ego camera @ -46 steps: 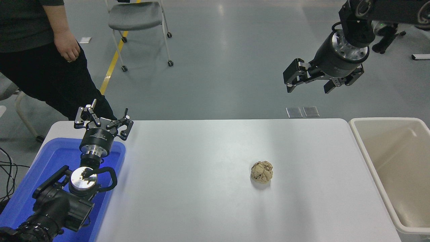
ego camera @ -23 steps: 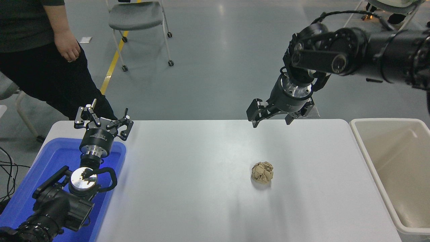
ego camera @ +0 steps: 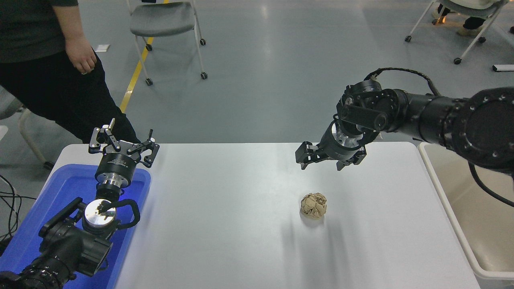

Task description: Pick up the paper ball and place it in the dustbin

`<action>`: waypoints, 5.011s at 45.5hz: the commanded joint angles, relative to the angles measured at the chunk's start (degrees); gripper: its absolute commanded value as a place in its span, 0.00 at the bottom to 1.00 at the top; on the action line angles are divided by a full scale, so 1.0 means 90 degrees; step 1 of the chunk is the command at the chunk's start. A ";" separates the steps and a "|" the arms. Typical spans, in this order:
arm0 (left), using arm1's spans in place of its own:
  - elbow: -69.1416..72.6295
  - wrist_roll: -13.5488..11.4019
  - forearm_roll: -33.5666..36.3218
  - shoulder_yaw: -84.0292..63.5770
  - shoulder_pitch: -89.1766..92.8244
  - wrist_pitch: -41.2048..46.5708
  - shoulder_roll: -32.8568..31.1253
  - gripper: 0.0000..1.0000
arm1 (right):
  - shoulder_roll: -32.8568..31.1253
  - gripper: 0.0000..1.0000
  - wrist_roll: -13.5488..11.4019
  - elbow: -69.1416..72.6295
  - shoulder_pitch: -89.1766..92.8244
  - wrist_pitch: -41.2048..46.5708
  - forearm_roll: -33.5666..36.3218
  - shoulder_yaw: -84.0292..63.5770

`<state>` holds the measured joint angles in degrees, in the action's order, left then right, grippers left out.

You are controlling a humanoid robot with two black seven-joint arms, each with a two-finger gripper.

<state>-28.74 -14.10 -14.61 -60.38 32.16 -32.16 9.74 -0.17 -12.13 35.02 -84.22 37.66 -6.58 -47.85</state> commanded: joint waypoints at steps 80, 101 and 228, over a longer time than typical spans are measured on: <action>0.0000 0.0004 0.0002 0.0000 0.0001 -0.0001 0.0002 0.99 | 0.0019 1.00 0.0040 -0.0981 0.2287 -0.1001 -0.0851 0.1938; 0.0000 0.0004 0.0002 0.0000 0.0001 -0.0001 0.0002 0.99 | 0.0019 0.97 0.0206 -0.1050 0.2365 -0.1167 -0.0861 0.2075; 0.0000 0.0004 0.0002 0.0000 0.0001 -0.0001 -0.0008 0.99 | -0.2793 0.00 0.0958 0.1969 -0.4013 0.0815 -0.2706 -0.0268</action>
<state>-28.74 -14.10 -14.59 -60.38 32.16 -32.13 9.74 -23.85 -3.50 55.09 -124.09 44.98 -28.04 -48.08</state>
